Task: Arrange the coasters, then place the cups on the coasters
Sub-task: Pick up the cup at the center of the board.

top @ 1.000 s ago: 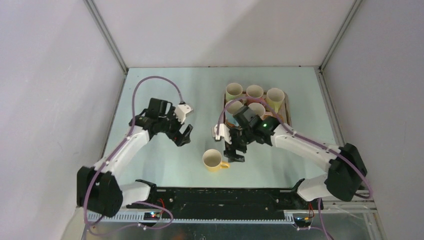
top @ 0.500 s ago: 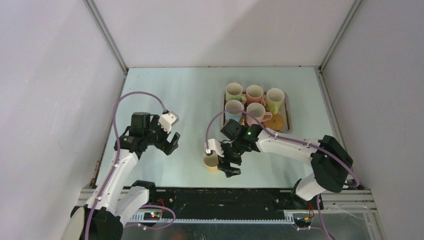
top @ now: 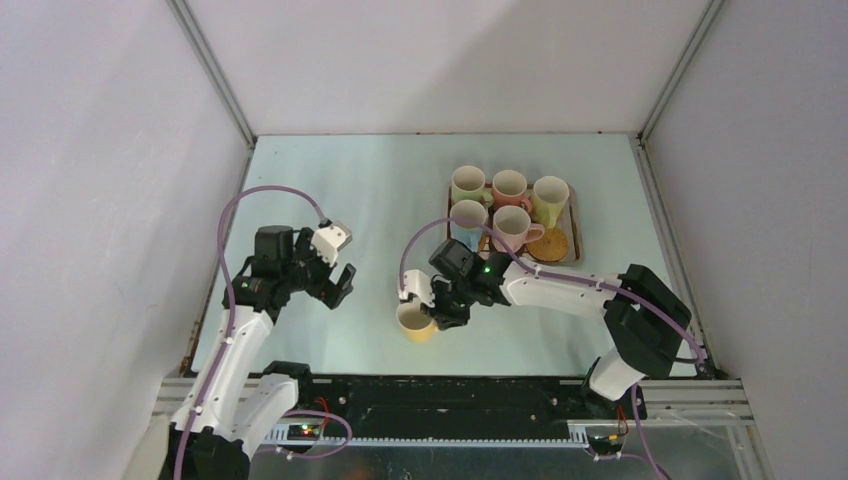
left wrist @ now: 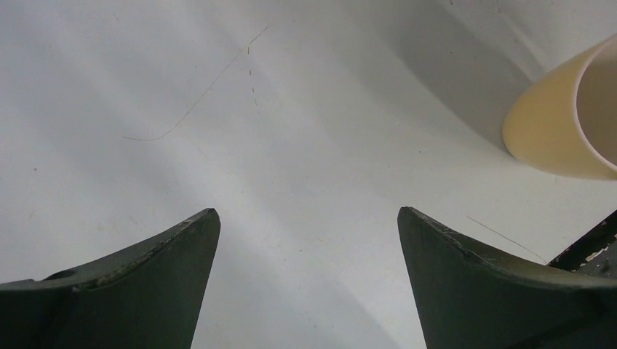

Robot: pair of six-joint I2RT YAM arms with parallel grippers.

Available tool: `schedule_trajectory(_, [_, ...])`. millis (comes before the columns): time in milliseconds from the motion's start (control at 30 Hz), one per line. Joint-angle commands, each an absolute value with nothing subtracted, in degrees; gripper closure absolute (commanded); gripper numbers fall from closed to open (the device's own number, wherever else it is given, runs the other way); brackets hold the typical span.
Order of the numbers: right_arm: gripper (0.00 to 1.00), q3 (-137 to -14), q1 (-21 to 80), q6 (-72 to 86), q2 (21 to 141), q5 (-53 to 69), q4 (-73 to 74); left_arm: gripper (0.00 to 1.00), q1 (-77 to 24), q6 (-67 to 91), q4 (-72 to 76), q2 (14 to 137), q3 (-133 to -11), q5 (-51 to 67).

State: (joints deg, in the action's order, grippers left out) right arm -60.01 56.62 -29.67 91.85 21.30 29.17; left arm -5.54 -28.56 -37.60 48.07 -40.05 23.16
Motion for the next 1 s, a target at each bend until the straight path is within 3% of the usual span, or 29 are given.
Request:
schedule_trajectory(0, [1.00,-62.1,57.4,-31.2,90.7,22.4,26.7,0.00,-4.7,-29.8,-36.1,47.5,-39.4,24.9])
schedule_trajectory(300, [1.00,-68.1,49.5,-36.7,77.9,29.5,38.9,0.00,-4.5,-30.1,-36.1,47.4,-39.3,25.8])
schedule_trajectory(467, [1.00,-69.4,33.3,-39.3,63.9,38.1,46.8,0.00,-4.5,-30.1,-36.2,46.9,-39.4,26.3])
schedule_trajectory(600, [1.00,-68.0,19.7,-38.5,56.2,34.7,46.3,0.00,-4.5,-30.1,-36.3,46.5,-39.5,27.0])
schedule_trajectory(833, [1.00,-66.8,-5.1,-34.5,58.0,32.8,44.2,0.00,-4.4,-30.4,-36.8,44.3,-39.4,28.5])
schedule_trajectory(967, [1.00,-66.7,-7.8,-33.1,63.5,30.1,44.0,0.00,-4.4,-30.8,-37.3,43.9,-39.5,29.6])
